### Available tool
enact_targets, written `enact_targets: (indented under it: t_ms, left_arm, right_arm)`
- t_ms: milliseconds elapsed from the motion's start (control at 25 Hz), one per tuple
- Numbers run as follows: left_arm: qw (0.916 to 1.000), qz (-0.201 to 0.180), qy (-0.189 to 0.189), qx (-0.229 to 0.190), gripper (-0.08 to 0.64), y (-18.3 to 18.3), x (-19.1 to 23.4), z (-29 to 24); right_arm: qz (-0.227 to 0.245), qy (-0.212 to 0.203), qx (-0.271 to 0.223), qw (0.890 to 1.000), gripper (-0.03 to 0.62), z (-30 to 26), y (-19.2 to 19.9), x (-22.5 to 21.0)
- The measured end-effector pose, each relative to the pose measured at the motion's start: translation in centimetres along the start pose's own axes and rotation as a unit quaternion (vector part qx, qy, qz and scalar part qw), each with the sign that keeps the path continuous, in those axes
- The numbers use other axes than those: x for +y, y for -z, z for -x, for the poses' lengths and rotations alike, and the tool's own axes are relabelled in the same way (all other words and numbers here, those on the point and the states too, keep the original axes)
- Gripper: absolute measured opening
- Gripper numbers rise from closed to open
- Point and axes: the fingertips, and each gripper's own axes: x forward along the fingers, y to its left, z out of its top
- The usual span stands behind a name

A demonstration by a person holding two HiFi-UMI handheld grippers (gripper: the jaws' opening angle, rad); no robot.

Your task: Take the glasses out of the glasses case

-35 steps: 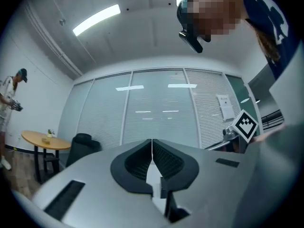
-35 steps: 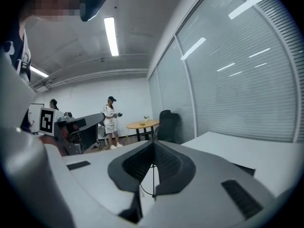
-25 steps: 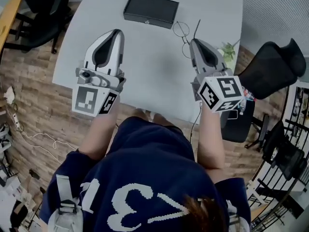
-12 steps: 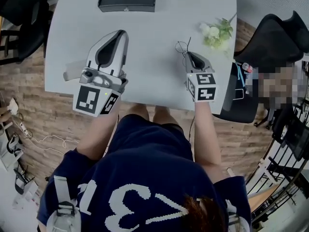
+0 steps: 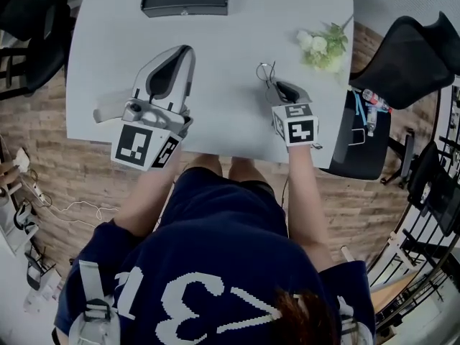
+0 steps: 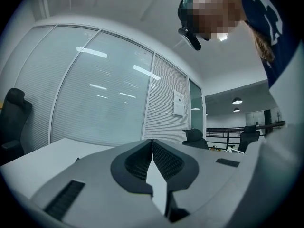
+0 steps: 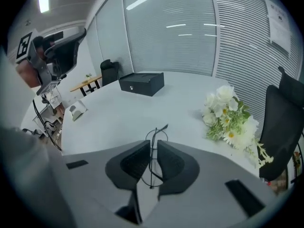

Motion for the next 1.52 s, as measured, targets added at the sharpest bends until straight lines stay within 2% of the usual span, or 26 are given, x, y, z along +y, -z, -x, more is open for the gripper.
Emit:
enact_targets:
  t_ms: [160, 280, 360, 520, 600, 720, 840, 1080, 1240, 1520]
  left_arm:
    - [0.9997, -0.014, 0.007, -0.017, 0.020, -2.0, -0.1, -0.8]
    - [0.9991, -0.023, 0.012, -0.032, 0.020, -3.9, -0.4, -1.5]
    - [0.9985, -0.023, 0.021, -0.044, 0.020, -5.4, -0.6, -2.0]
    - [0.9964, -0.032, 0.039, -0.068, 0.020, -8.8, -1.2, -2.6]
    - [0.9949, -0.043, 0.040, -0.082, 0.020, -10.5, -1.5, -2.5]
    - [0.9925, -0.060, 0.036, -0.100, 0.020, -12.5, -2.1, -2.3]
    - [0.9916, -0.067, 0.033, -0.106, 0.020, -13.2, -2.3, -2.6]
    - [0.9915, -0.069, 0.029, -0.107, 0.020, -13.1, -2.3, -2.8]
    - [0.9915, -0.071, 0.029, -0.105, 0.020, -13.2, -2.5, -2.9]
    - [0.9914, -0.072, 0.025, -0.106, 0.020, -13.0, -2.9, -3.0]
  right_arm:
    - [-0.029, 0.009, -0.061, 0.998, 0.074, 2.5, -4.1, -1.7]
    - [-0.036, 0.023, -0.162, 0.986, 0.037, 6.7, -9.4, -3.0]
    - [-0.045, 0.024, -0.243, 0.969, 0.031, 10.4, -13.3, -3.5]
    - [-0.083, 0.024, -0.383, 0.920, 0.028, 18.1, -19.6, -4.1]
    - [-0.084, 0.034, -0.425, 0.901, 0.025, 21.4, -21.6, -4.2]
    - [-0.069, 0.047, -0.462, 0.883, 0.025, 25.0, -23.2, -4.1]
    - [-0.057, 0.050, -0.475, 0.877, 0.025, 26.4, -24.0, -3.9]
    - [-0.051, 0.062, -0.481, 0.873, 0.023, 26.9, -24.4, -4.0]
    - [-0.050, 0.056, -0.497, 0.864, 0.023, 27.7, -24.9, -3.8]
    - [-0.044, 0.055, -0.503, 0.861, 0.023, 28.0, -24.8, -3.8]
